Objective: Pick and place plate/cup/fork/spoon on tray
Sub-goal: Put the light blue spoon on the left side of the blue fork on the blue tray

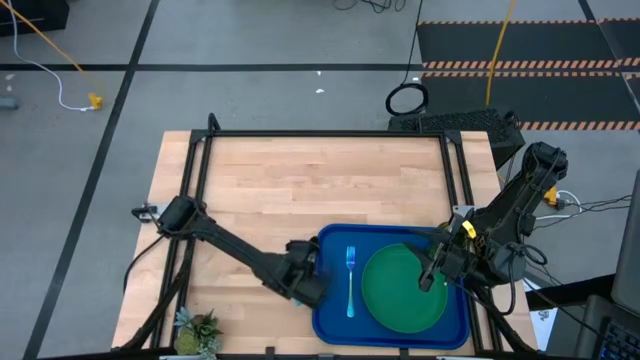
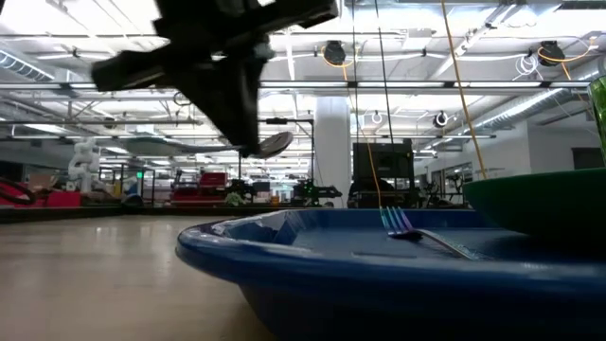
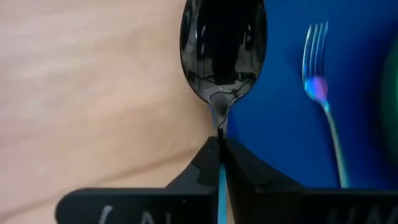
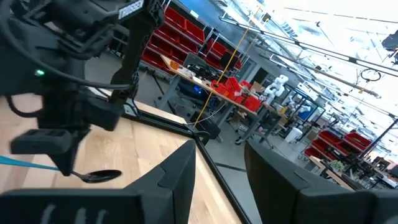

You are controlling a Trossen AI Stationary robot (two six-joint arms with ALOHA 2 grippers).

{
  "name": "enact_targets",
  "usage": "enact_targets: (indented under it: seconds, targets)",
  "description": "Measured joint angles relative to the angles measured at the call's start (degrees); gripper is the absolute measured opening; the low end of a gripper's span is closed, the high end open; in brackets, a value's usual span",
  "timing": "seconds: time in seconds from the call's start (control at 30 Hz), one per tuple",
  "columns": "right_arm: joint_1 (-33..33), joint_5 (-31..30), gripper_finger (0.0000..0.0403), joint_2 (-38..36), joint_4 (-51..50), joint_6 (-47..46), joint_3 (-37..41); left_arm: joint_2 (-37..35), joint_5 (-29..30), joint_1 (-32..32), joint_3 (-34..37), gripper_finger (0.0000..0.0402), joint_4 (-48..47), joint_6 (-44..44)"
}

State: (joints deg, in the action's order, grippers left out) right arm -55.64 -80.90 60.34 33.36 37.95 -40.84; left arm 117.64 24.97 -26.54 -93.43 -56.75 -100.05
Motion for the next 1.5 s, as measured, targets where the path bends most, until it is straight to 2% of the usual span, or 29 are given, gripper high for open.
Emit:
enact_targets:
  seconds: [0.17,0.33,0.5,0.6,0.83,1.5]
  targets:
    - [0.0,0.0,0.013,0.0,0.0,-0.3,0.0,0.0,1.3,2.6,-0.7,0.0017,2.0,0.4]
    - [0.0,0.0,0.013,0.0,-0.4,-0.3,0.0,0.5,2.4,3.8,-0.7,0.0006,11.1,4.4]
    - [0.0,0.0,0.013,0.0,-5.9,-3.9,0.0,1.1,6.7,2.9,-0.8,0.0011,16.3,5.2]
    - [0.0,0.0,0.013,0.0,-9.9,-7.3,0.0,2.3,7.2,2.5,-0.8,0.0011,17.7,4.7]
    - [-0.6,0.2,0.013,0.0,-12.8,-12.4,0.0,6.2,6.3,2.1,-0.7,0.001,20.3,3.4]
    - [-2.0,0.1,0.013,0.0,-12.2,-10.3,0.0,9.5,3.6,2.5,-0.7,0.0012,22.4,2.4]
